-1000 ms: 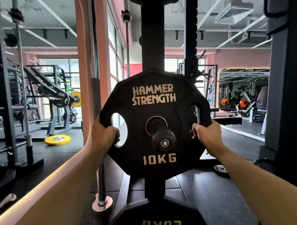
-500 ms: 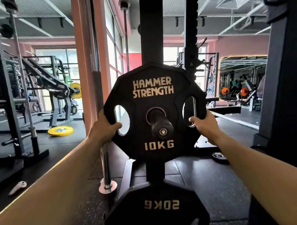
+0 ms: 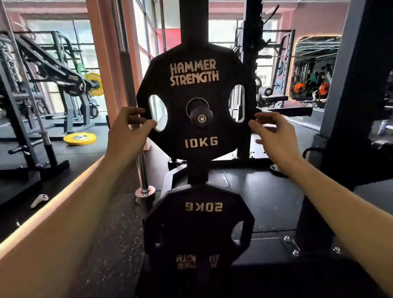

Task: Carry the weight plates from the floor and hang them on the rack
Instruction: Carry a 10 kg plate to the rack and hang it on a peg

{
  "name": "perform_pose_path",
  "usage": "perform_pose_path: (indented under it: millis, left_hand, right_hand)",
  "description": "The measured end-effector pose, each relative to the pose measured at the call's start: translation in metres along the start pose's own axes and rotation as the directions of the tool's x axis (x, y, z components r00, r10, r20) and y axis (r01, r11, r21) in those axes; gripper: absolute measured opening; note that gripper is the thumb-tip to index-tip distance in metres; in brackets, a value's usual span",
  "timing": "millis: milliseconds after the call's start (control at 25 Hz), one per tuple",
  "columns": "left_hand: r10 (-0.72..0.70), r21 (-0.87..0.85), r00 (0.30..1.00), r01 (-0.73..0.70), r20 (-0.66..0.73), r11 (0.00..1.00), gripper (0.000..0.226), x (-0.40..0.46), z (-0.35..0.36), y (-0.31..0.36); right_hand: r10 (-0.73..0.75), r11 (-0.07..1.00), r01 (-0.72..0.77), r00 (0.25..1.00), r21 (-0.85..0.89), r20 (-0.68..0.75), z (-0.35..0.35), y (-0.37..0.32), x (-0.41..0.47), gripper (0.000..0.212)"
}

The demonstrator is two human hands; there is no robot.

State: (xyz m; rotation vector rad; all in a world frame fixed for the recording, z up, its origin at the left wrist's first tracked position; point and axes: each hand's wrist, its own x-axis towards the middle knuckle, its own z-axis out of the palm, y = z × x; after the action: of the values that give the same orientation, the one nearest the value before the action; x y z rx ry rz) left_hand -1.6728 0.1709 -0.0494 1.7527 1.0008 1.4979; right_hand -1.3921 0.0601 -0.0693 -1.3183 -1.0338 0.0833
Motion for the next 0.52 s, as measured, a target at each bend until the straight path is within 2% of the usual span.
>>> perform_pose_path:
  millis: [120, 200, 320, 520]
  left_hand:
    - [0.038, -0.043, 0.999, -0.037, 0.029, 0.998, 0.025, -0.041, -0.012, 0.03]
    - [0.014, -0.084, 1.0, -0.012, 0.027, 0.996, 0.023, -0.059, -0.024, 0.056]
    - [-0.075, -0.133, 0.995, 0.082, 0.062, 0.988, 0.023, -0.08, -0.051, 0.112]
    - [-0.315, -0.055, 0.939, 0.325, 0.137, 0.944, 0.02, -0.124, -0.092, 0.196]
  right_hand:
    - [0.011, 0.999, -0.013, 0.999, 0.045, 0.05, -0.022, -0.033, -0.033, 0.018]
    - [0.053, 0.997, -0.059, 0.993, 0.058, 0.103, -0.039, -0.06, -0.049, 0.012]
    - [0.14, 0.988, -0.148, 0.976, 0.034, 0.17, -0.068, -0.114, -0.069, 0.01]
    - [0.328, 0.944, -0.326, 0.908, -0.052, 0.261, -0.118, -0.209, -0.095, 0.012]
